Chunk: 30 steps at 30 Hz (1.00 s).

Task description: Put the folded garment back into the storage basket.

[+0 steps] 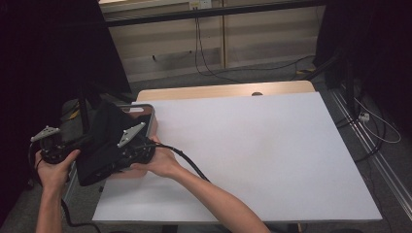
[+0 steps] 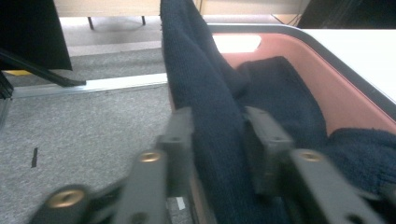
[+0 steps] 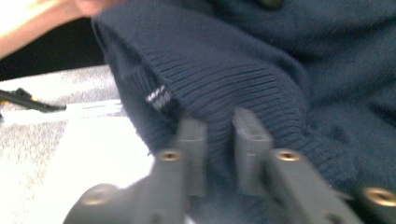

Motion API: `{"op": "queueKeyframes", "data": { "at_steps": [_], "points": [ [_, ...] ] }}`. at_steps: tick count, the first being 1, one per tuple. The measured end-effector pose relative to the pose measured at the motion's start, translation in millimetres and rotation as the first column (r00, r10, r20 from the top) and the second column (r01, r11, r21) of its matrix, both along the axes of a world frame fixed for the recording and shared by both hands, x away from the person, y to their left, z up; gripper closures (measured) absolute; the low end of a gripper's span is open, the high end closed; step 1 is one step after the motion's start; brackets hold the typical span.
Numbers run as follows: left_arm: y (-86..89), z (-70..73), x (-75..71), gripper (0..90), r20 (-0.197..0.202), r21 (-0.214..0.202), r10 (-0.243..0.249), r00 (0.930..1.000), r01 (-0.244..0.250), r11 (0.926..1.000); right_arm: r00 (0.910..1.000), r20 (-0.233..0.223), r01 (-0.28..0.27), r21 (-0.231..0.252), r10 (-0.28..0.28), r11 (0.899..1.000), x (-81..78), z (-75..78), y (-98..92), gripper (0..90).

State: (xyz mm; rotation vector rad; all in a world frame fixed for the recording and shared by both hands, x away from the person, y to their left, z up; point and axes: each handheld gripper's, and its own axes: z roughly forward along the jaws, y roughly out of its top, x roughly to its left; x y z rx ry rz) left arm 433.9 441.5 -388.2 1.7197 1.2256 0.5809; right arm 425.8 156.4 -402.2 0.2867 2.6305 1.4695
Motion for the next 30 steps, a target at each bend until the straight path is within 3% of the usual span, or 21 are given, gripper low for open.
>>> {"op": "queueKeyframes", "data": {
  "at_steps": [4, 13, 18, 23, 27, 30],
  "points": [
    [0.4, 3.0, 3.5, 87.0, 0.018, -0.021, 0.007, 0.9998, -0.006, 0.9998, 1.0000, -0.007, 0.000, -0.011, 0.000, 1.000, -1.3, 0.0, -2.6, 85.0],
    [2.2, 1.1, 12.6, 88.8, -0.003, -0.010, 0.020, 0.9998, -0.020, 0.9998, 0.9999, -0.006, 0.016, -0.022, -0.016, 1.000, -4.2, -4.5, -5.2, 85.5],
    [0.3, -0.7, 19.1, 88.9, -0.009, -0.033, 0.018, 0.9998, -0.019, 0.9993, 0.9996, -0.007, 0.026, -0.039, -0.026, 0.999, -0.8, -6.8, -8.4, 85.7],
    [-5.6, -2.4, 21.3, 88.9, -0.017, -0.011, 0.003, 0.9998, -0.004, 0.9999, 0.9991, -0.012, 0.040, -0.036, -0.040, 0.999, 1.3, -7.9, -12.8, 84.8],
    [-4.0, -6.6, 19.0, 88.8, -0.013, -0.047, 0.009, 0.9999, -0.009, 0.9989, 0.9991, -0.010, 0.042, -0.019, -0.042, 0.999, -0.6, -6.3, -15.3, 78.7],
    [-3.9, -5.5, 16.7, 88.8, -0.014, -0.040, 0.009, 0.9999, -0.010, 0.9991, 0.9988, -0.007, 0.048, 0.004, -0.048, 0.999, -1.9, -4.4, -19.8, 68.8]
  ]
}}
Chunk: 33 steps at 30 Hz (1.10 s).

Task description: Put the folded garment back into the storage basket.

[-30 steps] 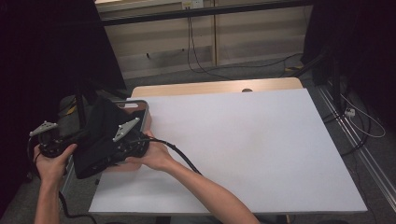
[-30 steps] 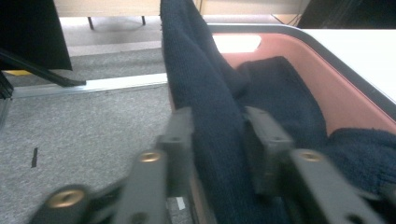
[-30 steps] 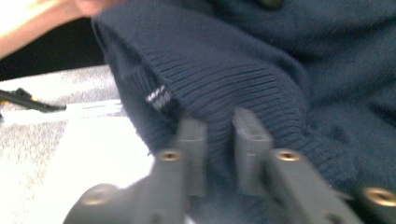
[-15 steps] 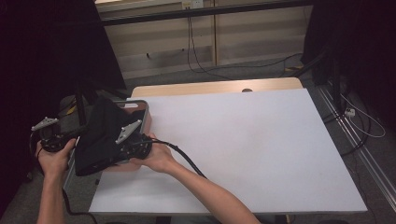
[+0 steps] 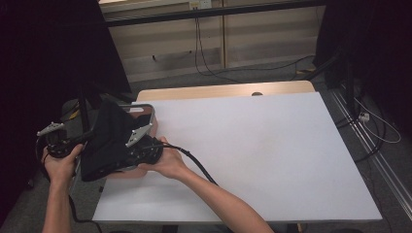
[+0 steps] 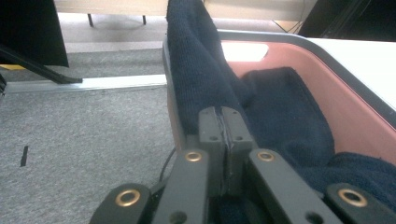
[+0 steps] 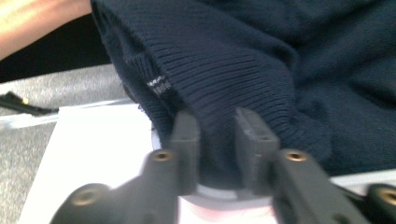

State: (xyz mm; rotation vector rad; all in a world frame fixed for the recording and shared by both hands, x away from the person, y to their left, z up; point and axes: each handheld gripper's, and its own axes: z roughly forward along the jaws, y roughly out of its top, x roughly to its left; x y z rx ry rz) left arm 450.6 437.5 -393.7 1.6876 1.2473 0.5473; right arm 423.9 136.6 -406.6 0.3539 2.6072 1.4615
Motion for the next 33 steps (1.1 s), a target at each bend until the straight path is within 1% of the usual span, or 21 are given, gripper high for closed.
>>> {"op": "queueKeyframes", "data": {
  "at_steps": [3, 5, 6, 7, 8, 9, 10, 11, 13, 15, 16, 18, 19, 21, 26, 27, 28, 29, 30, 31, 33],
  "points": [
    [-0.7, 2.9, -2.2, 88.2, -0.001, 0.009, -0.006, 1.0000, 0.006, 0.9999, 0.9999, 0.003, 0.012, 0.021, -0.012, 1.000, 0.3, 2.0, -4.8, 60.1],
    [-1.0, 2.9, -3.3, 83.5, 0.003, -0.005, -0.006, 1.0000, 0.006, 1.0000, 0.9999, 0.006, 0.015, 0.029, -0.016, 0.999, -0.3, 2.8, -6.7, 57.4],
    [-0.7, 2.9, -4.5, 75.8, -0.002, 0.006, -0.004, 1.0000, 0.004, 1.0000, 0.9998, 0.010, 0.015, 0.032, -0.016, 0.999, -0.7, 3.1, -7.6, 55.8],
    [-1.8, 2.3, -5.2, 67.9, 0.007, 0.009, 0.012, 0.9999, -0.012, 0.9999, 0.9997, 0.014, 0.018, 0.039, -0.018, 0.999, -1.5, 3.5, -8.4, 54.0],
    [-1.9, 2.0, -6.7, 64.6, 0.012, 0.020, 0.021, 0.9997, -0.021, 0.9996, 0.9997, 0.015, 0.018, 0.040, -0.019, 0.999, -1.8, 3.8, -8.8, 52.7],
    [-1.6, 2.1, -7.5, 61.5, 0.015, 0.022, 0.023, 0.9996, -0.023, 0.9995, 0.9996, 0.017, 0.020, 0.040, -0.021, 0.999, -2.2, 4.5, -9.2, 51.7],
    [-2.1, 2.6, -9.6, 57.3, 0.018, 0.017, 0.039, 0.9991, -0.039, 0.9991, 0.9996, 0.020, 0.021, 0.042, -0.022, 0.999, -2.6, 4.9, -9.3, 50.4],
    [-2.1, 3.3, -11.2, 49.8, 0.023, 0.022, 0.047, 0.9986, -0.047, 0.9986, 0.9995, 0.024, 0.022, 0.044, -0.023, 0.999, -3.1, 5.9, -9.6, 48.2],
    [-2.3, 4.9, -14.8, 39.6, 0.039, 0.031, 0.047, 0.9981, -0.048, 0.9984, 0.9992, 0.028, 0.027, 0.046, -0.028, 0.999, -3.9, 7.5, -10.2, 45.6],
    [-4.6, 6.5, -18.8, 30.8, 0.053, 0.047, 0.031, 0.9981, -0.033, 0.9984, 0.9993, 0.027, 0.025, 0.042, -0.026, 0.999, -4.4, 8.7, -11.2, 44.3],
    [-6.5, 6.9, -20.8, 28.1, 0.055, 0.055, 0.024, 0.9982, -0.027, 0.9981, 0.9995, 0.021, 0.024, 0.042, -0.025, 0.999, -4.4, 9.1, -11.7, 41.7],
    [-10.1, 8.4, -24.2, 24.6, 0.064, 0.089, 0.020, 0.9978, -0.025, 0.9957, 0.9994, 0.021, 0.028, 0.039, -0.029, 0.999, -4.6, 9.6, -13.1, 39.5],
    [-11.3, 9.0, -25.4, 22.9, 0.069, 0.091, 0.018, 0.9974, -0.025, 0.9955, 0.9993, 0.019, 0.031, 0.046, -0.032, 0.998, -5.1, 10.2, -14.4, 38.4],
    [-15.2, 11.4, -28.3, 18.5, 0.090, 0.076, 0.020, 0.9958, -0.027, 0.9968, 0.9991, 0.018, 0.037, 0.059, -0.038, 0.998, -5.2, 11.5, -16.9, 35.1],
    [-26.0, 18.9, -38.5, 12.0, 0.107, 0.104, -0.002, 0.9942, -0.010, 0.9945, 0.9974, 0.029, 0.064, 0.060, -0.065, 0.996, -6.3, 13.9, -24.4, 27.7],
    [-27.2, 19.5, -40.0, 11.3, 0.113, 0.100, -0.009, 0.9936, -0.002, 0.9950, 0.9964, 0.028, 0.078, 0.060, -0.080, 0.995, -6.4, 13.8, -27.0, 25.8],
    [-29.0, 20.8, -42.4, 10.5, 0.110, 0.107, -0.012, 0.9938, 0.001, 0.9943, 0.9959, 0.029, 0.083, 0.060, -0.085, 0.995, -6.2, 13.7, -28.8, 25.0],
    [-31.3, 20.6, -43.7, 9.3, 0.108, 0.099, -0.013, 0.9941, 0.002, 0.9951, 0.9949, 0.030, 0.094, 0.060, -0.096, 0.994, -5.8, 13.2, -31.8, 23.7],
    [-33.2, 19.8, -44.9, 8.8, 0.096, 0.101, -0.022, 0.9952, 0.013, 0.9948, 0.9940, 0.030, 0.103, 0.061, -0.105, 0.993, -5.8, 12.8, -34.1, 22.0],
    [-34.2, 19.2, -45.8, 8.8, 0.087, 0.112, -0.027, 0.9958, 0.017, 0.9936, 0.9928, 0.032, 0.113, 0.062, -0.116, 0.992, -5.8, 12.5, -36.3, 20.5],
    [-36.9, 18.8, -48.8, 7.8, 0.088, 0.114, -0.030, 0.9957, 0.020, 0.9932, 0.9908, 0.031, 0.130, 0.059, -0.132, 0.990, -6.2, 12.1, -40.2, 19.4]
  ]
}}
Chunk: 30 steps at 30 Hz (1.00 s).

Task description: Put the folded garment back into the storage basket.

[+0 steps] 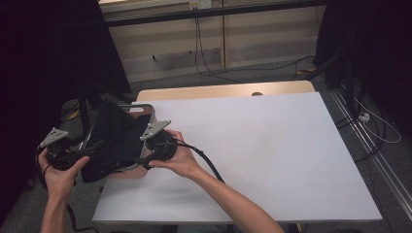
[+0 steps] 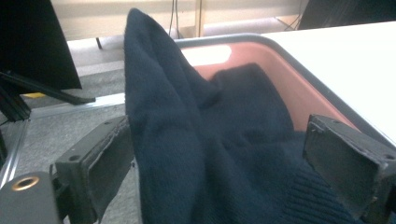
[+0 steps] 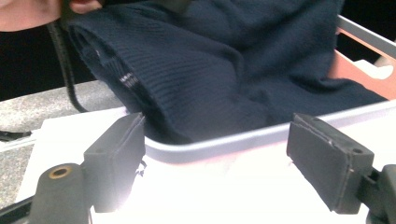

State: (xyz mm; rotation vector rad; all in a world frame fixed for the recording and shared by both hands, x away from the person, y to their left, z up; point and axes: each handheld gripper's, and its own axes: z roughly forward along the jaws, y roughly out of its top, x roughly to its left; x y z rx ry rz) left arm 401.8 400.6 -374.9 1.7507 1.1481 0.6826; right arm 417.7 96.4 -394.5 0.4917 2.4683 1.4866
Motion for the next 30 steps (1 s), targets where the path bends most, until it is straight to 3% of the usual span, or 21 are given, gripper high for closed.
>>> {"op": "queueKeyframes", "data": {
  "at_steps": [4, 8, 9, 13, 16, 18, 20, 24, 27, 30],
  "points": [
    [-4.5, 1.4, -5.5, 3.6, 0.002, -0.021, -0.029, 0.9996, 0.029, 0.9993, 0.9995, 0.004, 0.032, -0.010, -0.032, 0.999, -1.0, -0.1, -7.3, 18.8],
    [-13.3, 1.8, -15.2, 3.6, 0.015, 0.005, -0.073, 0.9972, 0.073, 0.9973, 0.9981, 0.008, 0.061, 0.004, -0.061, 0.998, -1.7, -1.6, -15.0, 16.3],
    [-14.7, 1.9, -17.5, 3.6, 0.012, -0.006, -0.081, 0.9967, 0.081, 0.9967, 0.9978, 0.007, 0.065, 0.004, -0.065, 0.998, -2.2, -1.9, -16.6, 15.9],
    [-21.0, 3.4, -27.2, 3.3, 0.011, 0.008, -0.041, 0.9991, 0.041, 0.9991, 0.9970, 0.009, 0.077, 0.000, -0.077, 0.997, -5.2, -2.7, -22.6, 14.7],
    [-26.9, 6.1, -34.4, 3.7, 0.018, 0.000, -0.051, 0.9985, 0.051, 0.9987, 0.9956, 0.016, 0.093, -0.007, -0.092, 0.996, -7.7, -2.5, -29.1, 11.7],
    [-33.0, 8.1, -40.3, 5.0, 0.057, -0.014, -0.065, 0.9963, 0.065, 0.9977, 0.9943, 0.016, 0.106, -0.001, -0.106, 0.994, -8.4, -1.6, -33.5, 11.7],
    [-37.6, 9.2, -43.0, 5.3, 0.064, -0.017, -0.080, 0.9947, 0.082, 0.9965, 0.9931, 0.016, 0.116, 0.007, -0.116, 0.993, -9.0, -0.9, -38.0, 11.6],
    [-50.7, 8.1, -46.7, 5.5, 0.060, -0.036, -0.113, 0.9917, 0.116, 0.9926, 0.9912, 0.017, 0.131, 0.023, -0.131, 0.991, -11.9, -2.6, -46.0, 11.3],
    [-62.5, 7.2, -49.3, 5.9, 0.059, -0.022, -0.145, 0.9877, 0.146, 0.9890, 0.9910, 0.000, 0.134, 0.034, -0.134, 0.990, -13.2, -5.2, -52.9, 11.0],
    [-73.8, 6.2, -50.9, 6.9, 0.056, -0.032, -0.174, 0.9831, 0.176, 0.9838, 0.9891, 0.018, 0.146, 0.037, -0.146, 0.989, -15.6, -5.2, -59.6, 10.3]
  ]
}}
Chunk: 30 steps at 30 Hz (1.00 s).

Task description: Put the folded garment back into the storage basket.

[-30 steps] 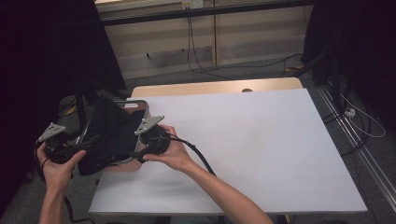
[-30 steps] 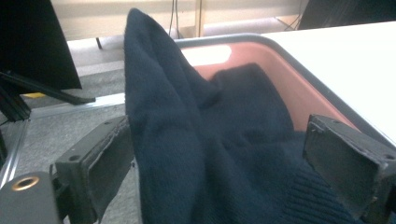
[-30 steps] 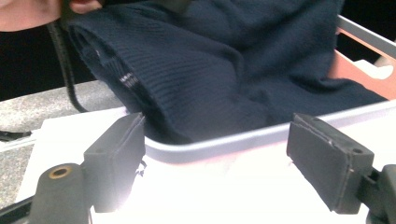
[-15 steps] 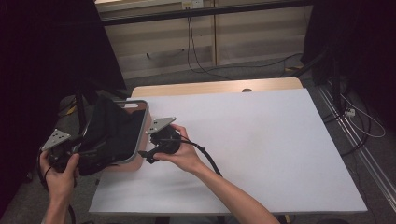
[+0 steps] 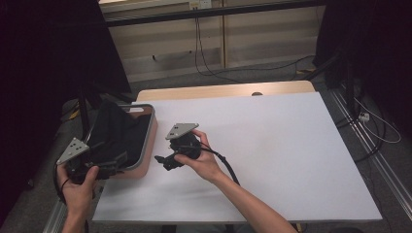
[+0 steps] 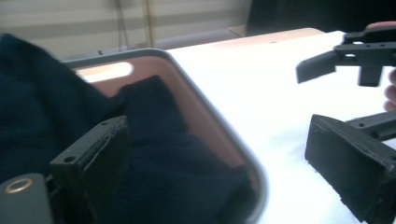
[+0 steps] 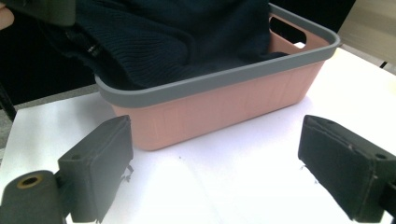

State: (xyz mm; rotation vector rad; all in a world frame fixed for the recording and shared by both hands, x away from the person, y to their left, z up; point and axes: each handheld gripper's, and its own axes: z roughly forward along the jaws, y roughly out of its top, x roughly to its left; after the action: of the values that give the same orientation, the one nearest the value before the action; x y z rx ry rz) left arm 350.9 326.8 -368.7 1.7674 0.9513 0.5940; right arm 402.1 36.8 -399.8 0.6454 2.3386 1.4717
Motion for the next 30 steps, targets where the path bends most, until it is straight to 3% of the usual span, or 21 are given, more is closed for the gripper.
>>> {"op": "queueKeyframes", "data": {
  "at_steps": [4, 11, 14, 19, 22, 24, 26, 30],
  "points": [
    [-13.0, -3.4, 1.8, 6.9, -0.005, -0.025, -0.023, 0.9997, 0.023, 0.9994, 0.9995, 0.008, 0.030, -0.005, -0.029, 1.000, -2.0, -1.0, -8.9, 8.2],
    [-41.0, -9.7, 3.4, 6.2, -0.018, 0.003, -0.072, 0.9972, 0.072, 0.9974, 0.9947, 0.031, 0.099, -0.044, -0.098, 0.994, -5.7, -4.1, -22.3, 3.8],
    [-49.9, -10.7, 4.0, 5.9, -0.023, 0.008, -0.092, 0.9955, 0.093, 0.9957, 0.9930, 0.016, 0.117, -0.026, -0.117, 0.993, -7.8, -3.6, -30.3, 3.6],
    [-62.8, -17.2, 7.1, 5.7, -0.039, 0.029, -0.105, 0.9937, 0.106, 0.9939, 0.9866, 0.030, 0.161, -0.041, -0.160, 0.986, -9.7, -6.6, -44.5, 3.6],
    [-71.1, -21.3, 8.2, 5.7, -0.055, 0.011, -0.113, 0.9921, 0.114, 0.9934, 0.9838, 0.037, 0.177, -0.051, -0.176, 0.983, -12.9, -9.5, -52.0, 3.7],
    [-80.8, -22.2, 11.1, 5.7, -0.077, 0.021, -0.147, 0.9861, 0.149, 0.9886, 0.9832, 0.031, 0.181, -0.047, -0.180, 0.982, -14.6, -10.9, -56.4, 3.7],
    [-88.7, -21.9, 11.8, 5.7, -0.068, 0.039, -0.151, 0.9863, 0.153, 0.9874, 0.9822, 0.030, 0.187, -0.055, -0.186, 0.981, -15.9, -11.6, -60.5, 3.8],
    [-101.3, -22.7, 13.0, 5.7, -0.085, 0.036, -0.194, 0.9774, 0.197, 0.9797, 0.9773, 0.032, 0.211, -0.060, -0.209, 0.976, -21.9, -13.3, -72.1, 4.0]
  ]
}}
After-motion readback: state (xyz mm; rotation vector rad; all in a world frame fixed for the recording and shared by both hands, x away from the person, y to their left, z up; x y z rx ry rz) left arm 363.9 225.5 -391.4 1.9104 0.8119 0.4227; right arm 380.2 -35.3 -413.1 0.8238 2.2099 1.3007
